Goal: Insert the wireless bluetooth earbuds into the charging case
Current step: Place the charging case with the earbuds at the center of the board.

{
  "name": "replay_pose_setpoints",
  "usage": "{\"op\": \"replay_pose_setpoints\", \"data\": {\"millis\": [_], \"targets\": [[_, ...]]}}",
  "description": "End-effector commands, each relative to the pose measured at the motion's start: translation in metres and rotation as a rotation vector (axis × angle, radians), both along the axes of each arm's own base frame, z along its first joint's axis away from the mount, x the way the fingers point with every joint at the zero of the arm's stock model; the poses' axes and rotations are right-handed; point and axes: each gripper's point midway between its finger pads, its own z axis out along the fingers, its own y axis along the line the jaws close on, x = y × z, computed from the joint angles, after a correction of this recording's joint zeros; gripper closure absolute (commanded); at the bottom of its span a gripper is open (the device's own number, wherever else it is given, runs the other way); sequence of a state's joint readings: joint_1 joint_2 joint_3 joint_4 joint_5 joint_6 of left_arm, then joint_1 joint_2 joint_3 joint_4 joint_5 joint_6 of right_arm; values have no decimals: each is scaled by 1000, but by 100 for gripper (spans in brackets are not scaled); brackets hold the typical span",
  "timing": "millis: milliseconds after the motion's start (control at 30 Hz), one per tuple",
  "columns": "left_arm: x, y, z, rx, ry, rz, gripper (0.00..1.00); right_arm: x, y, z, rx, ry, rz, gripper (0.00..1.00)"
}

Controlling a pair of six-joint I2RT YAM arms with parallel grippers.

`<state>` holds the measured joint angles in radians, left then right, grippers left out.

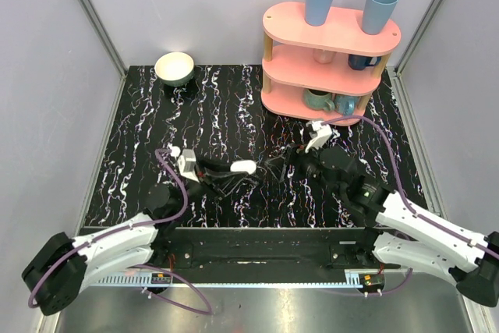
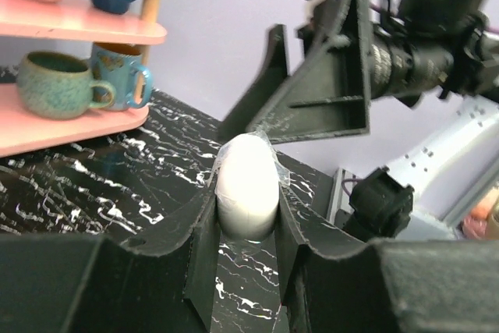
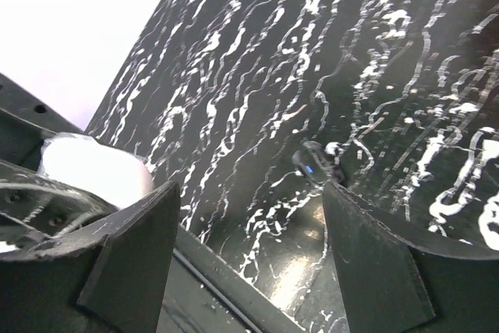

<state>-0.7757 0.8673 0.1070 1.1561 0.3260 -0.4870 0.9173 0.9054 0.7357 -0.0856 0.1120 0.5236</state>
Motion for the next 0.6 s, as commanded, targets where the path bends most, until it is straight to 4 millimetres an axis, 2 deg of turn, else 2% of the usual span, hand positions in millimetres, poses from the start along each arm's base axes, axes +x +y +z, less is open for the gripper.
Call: {"op": "replay_pose_setpoints", "data": {"millis": [0, 67, 167, 300, 333, 433, 567], "targets": [[34, 4, 21, -2, 176, 138, 100, 15, -36, 1, 6, -13, -211, 18], [40, 7, 10, 61, 217, 182, 100, 15, -41, -1, 8, -6, -231, 18], [51, 18, 9, 46, 250, 262, 100, 14, -43, -6, 12, 6, -240, 17], [66, 32, -15, 51, 364, 361, 100, 14, -41, -9, 13, 22, -237, 17], [69, 33, -29, 102, 407, 376, 100, 13, -40, -9, 15, 25, -235, 17], [70, 24, -47, 160, 474, 320, 100, 13, -38, -10, 14, 37, -227, 17], [76, 21, -56, 140, 563, 266, 100, 14, -37, -17, 7, 53, -234, 17]]}}
